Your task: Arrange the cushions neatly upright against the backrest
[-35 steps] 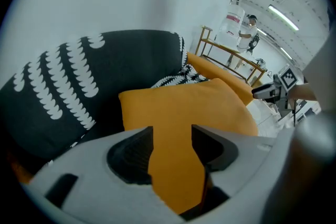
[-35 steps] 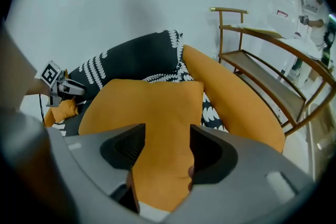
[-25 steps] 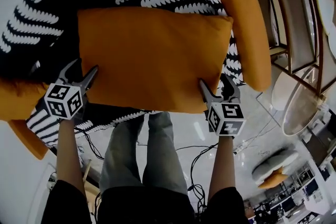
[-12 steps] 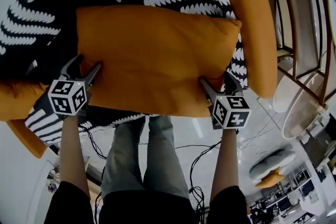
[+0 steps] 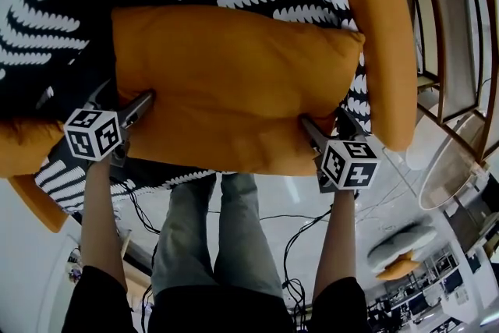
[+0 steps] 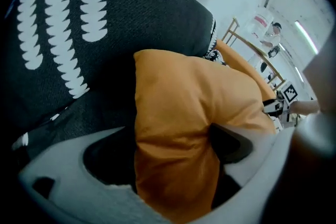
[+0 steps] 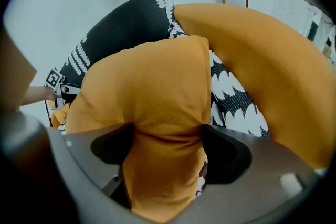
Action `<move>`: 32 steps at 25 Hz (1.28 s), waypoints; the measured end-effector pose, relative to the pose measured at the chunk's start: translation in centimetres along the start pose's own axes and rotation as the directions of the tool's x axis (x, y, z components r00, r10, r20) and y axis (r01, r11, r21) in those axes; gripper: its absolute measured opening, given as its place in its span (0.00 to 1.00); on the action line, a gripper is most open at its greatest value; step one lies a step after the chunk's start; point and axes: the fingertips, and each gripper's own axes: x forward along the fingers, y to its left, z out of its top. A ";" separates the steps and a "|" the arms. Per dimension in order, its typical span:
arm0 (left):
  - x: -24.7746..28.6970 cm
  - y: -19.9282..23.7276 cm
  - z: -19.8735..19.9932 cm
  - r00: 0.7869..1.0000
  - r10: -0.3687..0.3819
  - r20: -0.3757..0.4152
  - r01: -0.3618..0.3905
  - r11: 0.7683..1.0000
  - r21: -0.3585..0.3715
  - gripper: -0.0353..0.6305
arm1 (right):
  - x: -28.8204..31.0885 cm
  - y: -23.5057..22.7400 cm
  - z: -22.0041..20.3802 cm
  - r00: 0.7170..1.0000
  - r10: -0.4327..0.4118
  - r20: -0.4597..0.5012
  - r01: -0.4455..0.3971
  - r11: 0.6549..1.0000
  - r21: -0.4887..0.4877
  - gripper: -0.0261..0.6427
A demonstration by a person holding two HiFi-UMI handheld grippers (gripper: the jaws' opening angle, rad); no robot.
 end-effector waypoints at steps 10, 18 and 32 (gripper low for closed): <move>0.2 -0.9 0.1 1.000 -0.009 0.001 0.009 1.000 0.022 0.65 | 1.1 -1.1 -0.5 0.994 0.107 -0.037 -0.103 0.991 0.081 0.86; -0.7 -1.4 0.1 1.000 -0.005 0.008 0.005 0.999 0.050 0.55 | 0.8 1.2 -0.1 0.984 0.176 -0.016 -0.175 0.983 0.061 0.64; -5.8 -4.8 0.0 0.987 0.053 0.150 -0.080 0.981 0.178 0.27 | -4.3 4.6 0.5 0.987 0.114 0.114 -0.097 0.984 -0.151 0.44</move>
